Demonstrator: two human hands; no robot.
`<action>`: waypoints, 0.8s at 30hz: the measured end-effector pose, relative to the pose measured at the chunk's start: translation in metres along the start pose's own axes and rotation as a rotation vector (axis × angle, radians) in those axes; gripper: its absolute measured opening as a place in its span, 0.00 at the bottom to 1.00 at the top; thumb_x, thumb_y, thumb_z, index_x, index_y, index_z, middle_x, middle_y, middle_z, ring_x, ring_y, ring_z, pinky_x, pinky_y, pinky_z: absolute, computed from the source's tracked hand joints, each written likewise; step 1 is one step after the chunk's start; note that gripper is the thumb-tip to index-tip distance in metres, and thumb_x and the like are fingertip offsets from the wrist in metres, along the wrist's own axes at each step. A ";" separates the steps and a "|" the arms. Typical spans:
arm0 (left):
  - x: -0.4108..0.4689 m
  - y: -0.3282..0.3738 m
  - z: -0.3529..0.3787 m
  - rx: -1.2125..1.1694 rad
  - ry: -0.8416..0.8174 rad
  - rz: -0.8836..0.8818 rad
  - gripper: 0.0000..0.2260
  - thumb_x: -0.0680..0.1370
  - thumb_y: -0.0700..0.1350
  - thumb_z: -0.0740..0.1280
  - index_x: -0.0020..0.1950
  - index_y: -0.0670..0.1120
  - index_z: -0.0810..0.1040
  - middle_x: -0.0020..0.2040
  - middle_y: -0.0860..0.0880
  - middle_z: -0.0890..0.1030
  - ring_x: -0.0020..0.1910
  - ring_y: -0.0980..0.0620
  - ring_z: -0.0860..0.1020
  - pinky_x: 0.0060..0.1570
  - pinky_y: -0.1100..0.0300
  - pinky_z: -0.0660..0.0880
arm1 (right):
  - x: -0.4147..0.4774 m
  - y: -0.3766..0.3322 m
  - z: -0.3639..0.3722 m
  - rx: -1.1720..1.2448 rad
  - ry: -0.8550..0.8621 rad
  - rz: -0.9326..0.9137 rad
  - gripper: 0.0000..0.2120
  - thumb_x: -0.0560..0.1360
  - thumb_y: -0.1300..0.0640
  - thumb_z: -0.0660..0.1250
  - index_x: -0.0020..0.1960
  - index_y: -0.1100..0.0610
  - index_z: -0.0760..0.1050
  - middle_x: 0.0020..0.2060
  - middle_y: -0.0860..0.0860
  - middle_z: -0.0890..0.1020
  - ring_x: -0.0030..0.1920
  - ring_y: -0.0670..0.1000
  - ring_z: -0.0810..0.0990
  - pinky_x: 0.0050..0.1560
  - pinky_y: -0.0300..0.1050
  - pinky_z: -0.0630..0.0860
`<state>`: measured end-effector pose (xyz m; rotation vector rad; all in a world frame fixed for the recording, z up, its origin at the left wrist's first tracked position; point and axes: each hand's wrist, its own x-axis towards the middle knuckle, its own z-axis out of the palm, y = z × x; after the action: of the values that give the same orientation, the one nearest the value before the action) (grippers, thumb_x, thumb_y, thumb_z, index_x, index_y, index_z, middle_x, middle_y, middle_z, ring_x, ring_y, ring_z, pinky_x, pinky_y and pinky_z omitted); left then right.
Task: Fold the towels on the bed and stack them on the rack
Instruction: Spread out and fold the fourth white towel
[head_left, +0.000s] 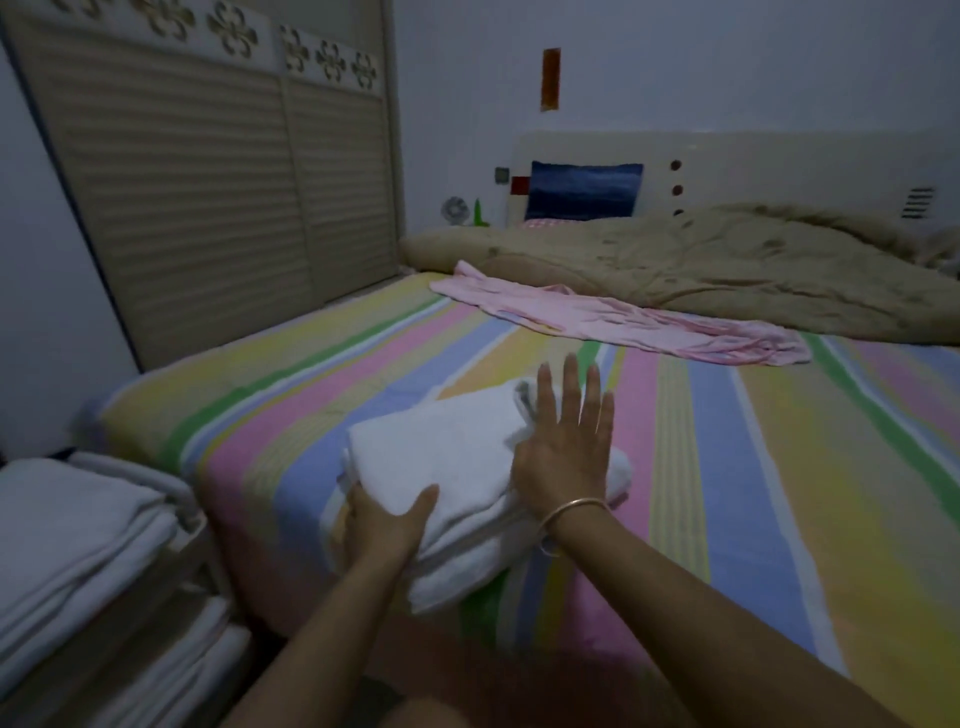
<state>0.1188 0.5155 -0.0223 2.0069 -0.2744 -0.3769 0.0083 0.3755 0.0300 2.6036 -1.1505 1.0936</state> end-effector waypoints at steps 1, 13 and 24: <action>0.000 0.001 0.001 -0.014 0.010 0.002 0.57 0.61 0.69 0.71 0.79 0.45 0.48 0.77 0.41 0.59 0.74 0.40 0.62 0.70 0.47 0.62 | 0.007 0.004 0.002 -0.036 0.047 -0.067 0.37 0.67 0.54 0.52 0.77 0.54 0.56 0.77 0.56 0.52 0.77 0.60 0.46 0.74 0.58 0.40; -0.002 -0.007 -0.011 -0.297 -0.113 -0.279 0.43 0.53 0.74 0.74 0.62 0.56 0.73 0.59 0.44 0.78 0.52 0.41 0.79 0.45 0.45 0.80 | 0.056 0.048 -0.003 -0.367 -0.518 0.086 0.28 0.80 0.38 0.49 0.65 0.57 0.73 0.62 0.56 0.76 0.62 0.58 0.74 0.64 0.55 0.68; -0.009 0.010 -0.034 -0.459 -0.374 -0.324 0.24 0.66 0.61 0.75 0.57 0.52 0.78 0.52 0.45 0.83 0.52 0.44 0.81 0.49 0.49 0.79 | 0.053 0.078 0.036 0.276 -0.885 0.481 0.48 0.67 0.33 0.69 0.72 0.66 0.62 0.68 0.63 0.70 0.65 0.62 0.72 0.61 0.51 0.70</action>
<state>0.1229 0.5428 0.0022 1.5160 -0.0780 -0.9369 0.0001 0.2749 0.0230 3.2262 -1.9701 0.0401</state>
